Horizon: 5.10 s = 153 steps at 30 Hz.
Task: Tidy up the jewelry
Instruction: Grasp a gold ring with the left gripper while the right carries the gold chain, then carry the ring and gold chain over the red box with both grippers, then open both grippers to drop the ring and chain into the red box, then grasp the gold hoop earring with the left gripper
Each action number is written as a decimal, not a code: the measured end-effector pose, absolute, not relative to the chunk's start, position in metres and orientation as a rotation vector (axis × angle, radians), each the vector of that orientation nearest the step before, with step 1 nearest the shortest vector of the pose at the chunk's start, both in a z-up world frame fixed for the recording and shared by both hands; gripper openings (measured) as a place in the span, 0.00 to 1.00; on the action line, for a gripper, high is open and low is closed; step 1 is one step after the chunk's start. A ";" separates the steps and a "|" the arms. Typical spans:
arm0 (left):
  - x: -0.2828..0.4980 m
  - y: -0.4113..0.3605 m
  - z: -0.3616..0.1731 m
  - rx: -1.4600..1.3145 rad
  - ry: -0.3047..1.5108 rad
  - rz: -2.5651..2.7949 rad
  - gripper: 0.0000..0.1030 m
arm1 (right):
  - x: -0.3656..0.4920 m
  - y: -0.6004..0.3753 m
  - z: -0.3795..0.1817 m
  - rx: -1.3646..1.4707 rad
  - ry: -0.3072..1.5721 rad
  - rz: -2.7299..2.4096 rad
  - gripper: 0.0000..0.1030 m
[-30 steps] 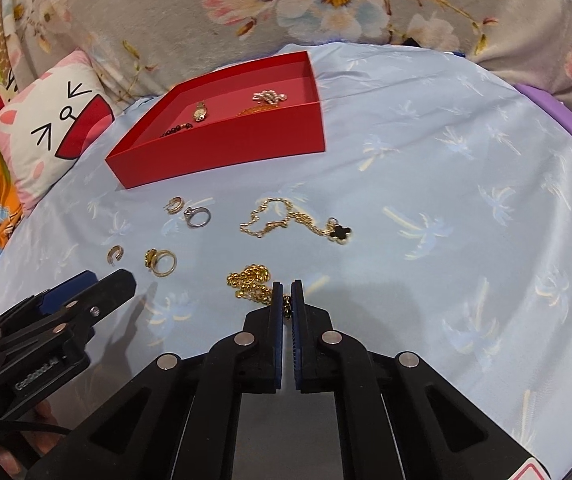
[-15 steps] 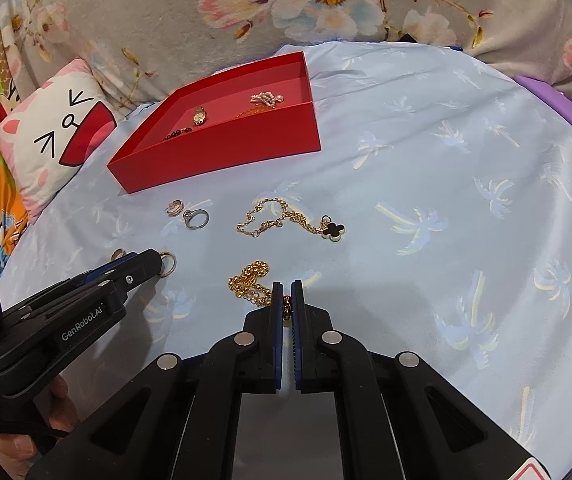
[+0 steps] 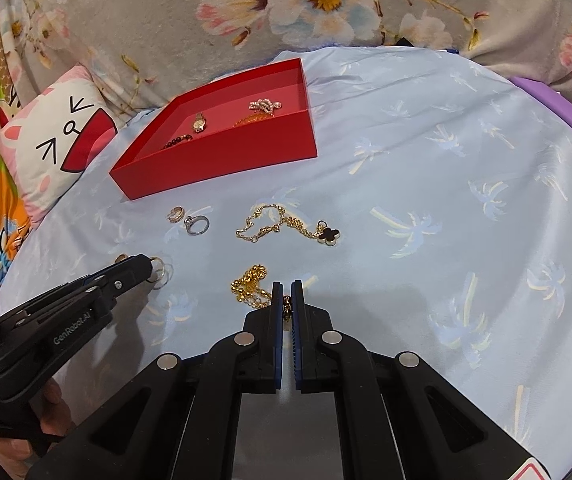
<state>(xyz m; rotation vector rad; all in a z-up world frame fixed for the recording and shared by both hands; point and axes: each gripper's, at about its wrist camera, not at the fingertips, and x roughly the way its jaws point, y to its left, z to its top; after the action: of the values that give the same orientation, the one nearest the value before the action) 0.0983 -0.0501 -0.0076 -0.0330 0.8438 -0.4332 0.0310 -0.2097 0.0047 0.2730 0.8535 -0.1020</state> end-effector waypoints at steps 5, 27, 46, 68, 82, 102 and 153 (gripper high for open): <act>0.095 -0.039 0.004 -0.067 0.835 -0.434 0.07 | 0.025 -0.211 0.025 0.274 0.815 -0.094 0.04; 0.129 -0.006 0.086 -0.088 0.726 -0.421 0.07 | 0.069 -0.195 0.130 0.181 0.632 -0.011 0.03; 0.226 -0.033 0.123 -0.066 0.651 -0.428 0.07 | 0.190 -0.193 0.155 0.154 0.608 0.047 0.04; 0.268 -0.044 0.051 -0.057 0.794 -0.400 0.08 | 0.230 -0.212 0.064 0.227 0.793 0.017 0.04; 0.266 -0.025 0.062 -0.101 0.749 -0.338 0.44 | 0.208 -0.209 0.081 0.166 0.723 -0.006 0.14; 0.167 -0.002 0.051 -0.097 0.766 -0.358 0.49 | 0.086 -0.211 0.052 0.204 0.777 -0.054 0.17; 0.122 -0.017 -0.016 0.000 0.852 -0.313 0.16 | 0.047 -0.223 0.001 0.271 0.882 -0.100 0.22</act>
<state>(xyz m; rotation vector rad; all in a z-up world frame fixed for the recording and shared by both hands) 0.1217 -0.0166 -0.0156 0.0003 0.8519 -0.3131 0.0466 -0.2231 0.0011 0.2710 0.8817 -0.1005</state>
